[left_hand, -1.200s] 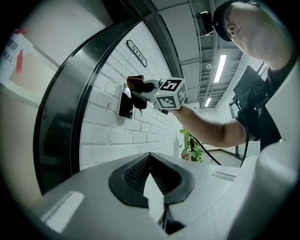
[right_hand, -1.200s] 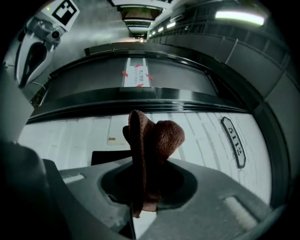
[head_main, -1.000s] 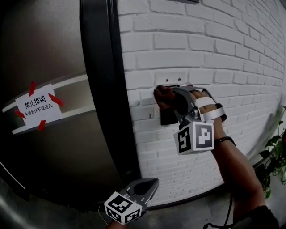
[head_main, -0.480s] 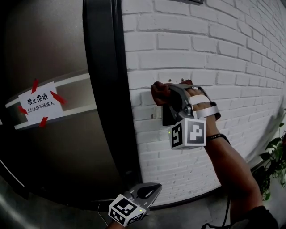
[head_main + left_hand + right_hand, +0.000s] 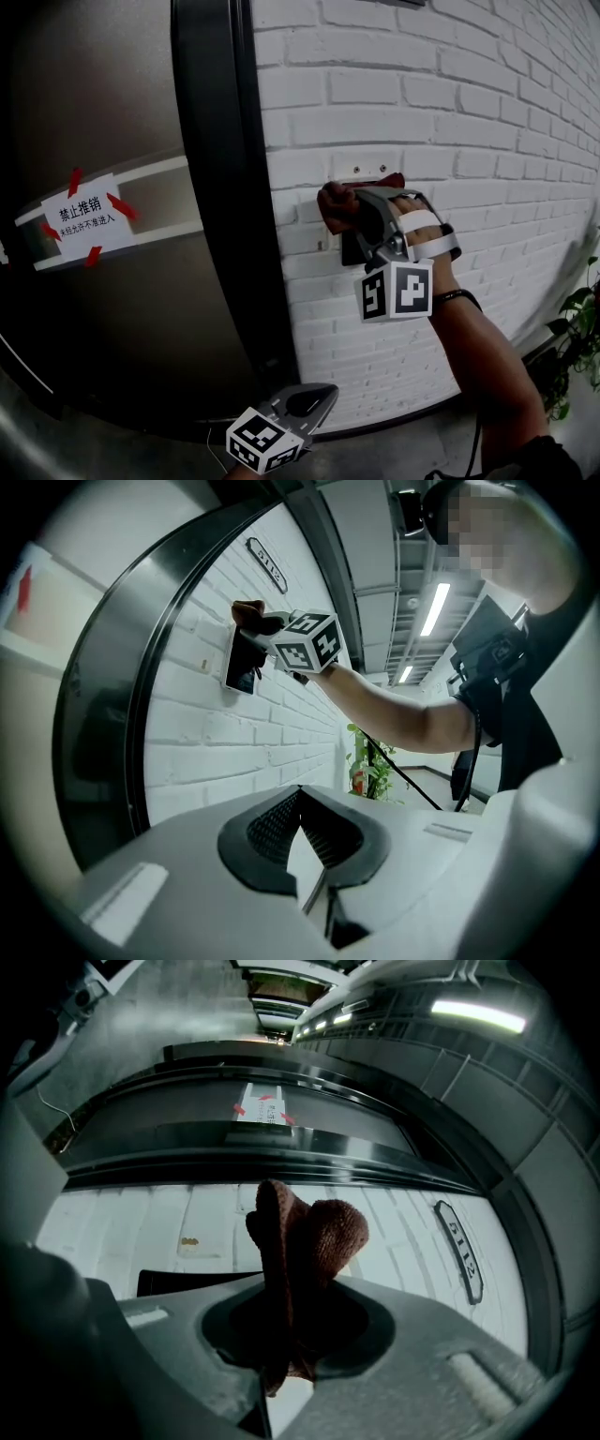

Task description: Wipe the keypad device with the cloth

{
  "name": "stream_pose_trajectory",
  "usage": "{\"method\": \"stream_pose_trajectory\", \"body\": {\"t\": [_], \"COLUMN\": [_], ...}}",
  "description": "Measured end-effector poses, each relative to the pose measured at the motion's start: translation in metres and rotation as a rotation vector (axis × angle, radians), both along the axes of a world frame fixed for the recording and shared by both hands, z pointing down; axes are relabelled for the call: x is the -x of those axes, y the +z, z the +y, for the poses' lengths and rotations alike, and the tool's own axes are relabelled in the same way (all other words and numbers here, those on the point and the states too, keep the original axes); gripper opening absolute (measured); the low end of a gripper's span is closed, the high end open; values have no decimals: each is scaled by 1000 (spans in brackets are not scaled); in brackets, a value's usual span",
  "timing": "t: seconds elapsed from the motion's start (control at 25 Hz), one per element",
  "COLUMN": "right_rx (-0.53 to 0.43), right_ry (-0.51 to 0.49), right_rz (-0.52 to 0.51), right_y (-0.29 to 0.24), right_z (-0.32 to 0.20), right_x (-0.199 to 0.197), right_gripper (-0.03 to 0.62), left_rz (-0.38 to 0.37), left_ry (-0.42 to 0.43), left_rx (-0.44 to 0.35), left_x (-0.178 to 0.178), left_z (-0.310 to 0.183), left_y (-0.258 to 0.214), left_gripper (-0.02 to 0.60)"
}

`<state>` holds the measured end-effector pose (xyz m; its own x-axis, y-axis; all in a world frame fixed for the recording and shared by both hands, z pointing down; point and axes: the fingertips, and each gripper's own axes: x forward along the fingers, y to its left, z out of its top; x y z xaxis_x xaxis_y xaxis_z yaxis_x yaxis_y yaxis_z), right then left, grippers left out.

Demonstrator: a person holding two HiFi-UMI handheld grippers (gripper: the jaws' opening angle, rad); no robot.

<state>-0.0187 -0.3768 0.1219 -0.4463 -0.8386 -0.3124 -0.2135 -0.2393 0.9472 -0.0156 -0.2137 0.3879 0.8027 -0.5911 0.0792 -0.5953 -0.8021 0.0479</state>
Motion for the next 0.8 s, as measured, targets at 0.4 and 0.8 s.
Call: {"method": "stream_pose_trajectory", "body": {"t": [0.4, 0.8], "right_rx": [40, 81], "right_ry": [-2, -5], "right_rz": [-4, -4], "right_y": [29, 62], "right_z": [1, 2], "right_x": [-8, -10], "right_gripper": [57, 57], "left_rz": [16, 24], "left_ry": [-11, -10], "left_rx": [-3, 8], "left_x": [3, 0], "left_z": [1, 5], "left_y": [-5, -2], "left_gripper": [17, 17]}}
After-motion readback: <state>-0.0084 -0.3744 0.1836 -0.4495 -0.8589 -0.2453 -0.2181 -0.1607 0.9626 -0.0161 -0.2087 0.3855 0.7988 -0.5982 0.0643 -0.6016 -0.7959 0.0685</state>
